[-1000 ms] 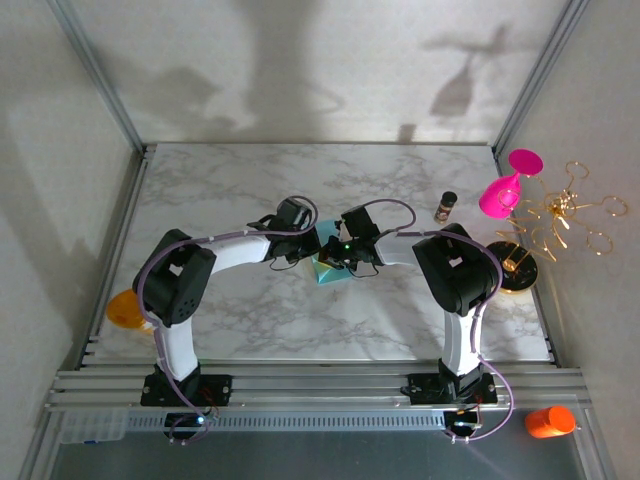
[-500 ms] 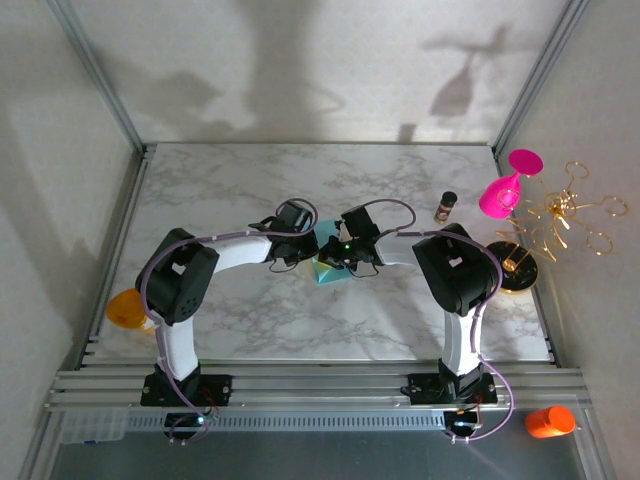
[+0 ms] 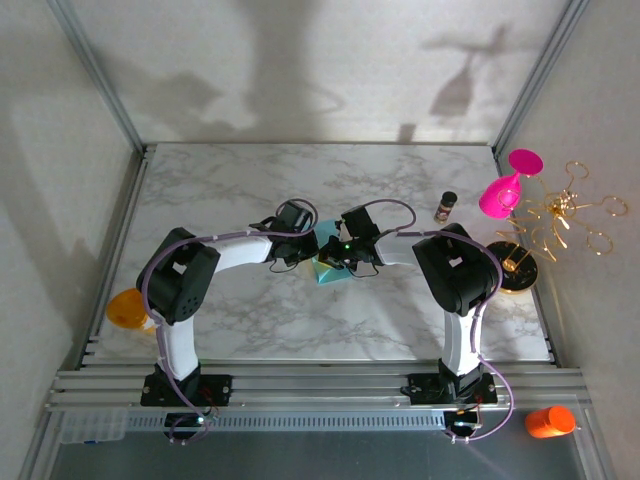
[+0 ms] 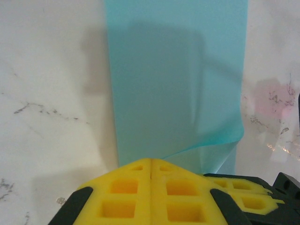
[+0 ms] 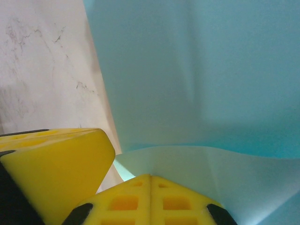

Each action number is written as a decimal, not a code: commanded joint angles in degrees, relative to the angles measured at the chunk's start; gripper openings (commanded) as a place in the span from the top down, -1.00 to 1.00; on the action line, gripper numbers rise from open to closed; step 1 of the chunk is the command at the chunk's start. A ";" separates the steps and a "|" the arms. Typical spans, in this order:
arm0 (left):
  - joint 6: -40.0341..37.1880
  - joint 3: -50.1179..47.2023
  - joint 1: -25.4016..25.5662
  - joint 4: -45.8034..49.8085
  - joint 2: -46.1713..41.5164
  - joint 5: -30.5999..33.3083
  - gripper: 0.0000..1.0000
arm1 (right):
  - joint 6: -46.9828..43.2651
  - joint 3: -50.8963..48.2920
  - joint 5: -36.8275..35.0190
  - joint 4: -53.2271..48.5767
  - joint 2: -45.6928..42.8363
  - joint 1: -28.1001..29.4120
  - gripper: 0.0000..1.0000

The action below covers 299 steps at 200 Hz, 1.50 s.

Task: Fold a paper plane with a square sheet of paper (pick it up from the middle)
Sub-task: Fold the triangle a second time at the center of the table.

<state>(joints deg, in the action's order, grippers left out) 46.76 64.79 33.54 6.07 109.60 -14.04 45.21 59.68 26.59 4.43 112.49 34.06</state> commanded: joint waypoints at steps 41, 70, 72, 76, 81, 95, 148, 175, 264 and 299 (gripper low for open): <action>-0.09 -1.36 0.57 3.70 2.60 0.05 1.00 | -0.04 -1.76 -3.03 -4.03 1.95 0.34 1.00; -0.47 -1.35 -0.25 3.26 0.48 0.16 1.00 | -0.12 -1.71 -3.25 -4.43 2.02 0.35 1.00; -0.52 -1.34 -0.37 3.27 0.27 0.16 1.00 | -0.12 -1.68 -3.29 -4.49 2.03 0.31 1.00; -0.61 -1.26 -0.47 3.19 -0.01 0.08 1.00 | -0.17 -1.70 -3.28 -4.59 2.10 0.31 1.00; -0.70 -1.17 -0.62 2.97 -0.48 -0.12 1.00 | -0.17 -1.70 -3.29 -4.67 2.11 0.32 1.00; -0.97 -1.03 -1.01 2.21 -1.43 -1.14 1.00 | -0.30 -1.69 -3.25 -4.69 2.12 0.35 1.00; -0.53 -1.23 -2.15 -0.64 -4.48 -4.33 1.00 | -0.65 -1.34 -3.28 -5.13 2.12 0.31 1.00; 0.41 -2.81 -2.25 -2.04 -3.17 -6.12 1.00 | -0.65 -1.24 -3.28 -5.09 2.12 0.32 1.00; 1.77 -5.51 -2.84 -4.08 -0.71 -8.09 1.00 | -0.45 -1.48 -2.61 -4.58 2.13 0.35 1.00; 1.27 -4.96 -3.22 -4.13 -1.87 -8.16 1.00 | -0.38 -1.65 -2.67 -4.43 2.12 0.33 1.00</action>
<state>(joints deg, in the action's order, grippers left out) 48.05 59.51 31.00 2.79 108.16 -21.28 45.60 59.64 26.63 4.54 112.49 34.06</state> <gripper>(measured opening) 0.052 0.059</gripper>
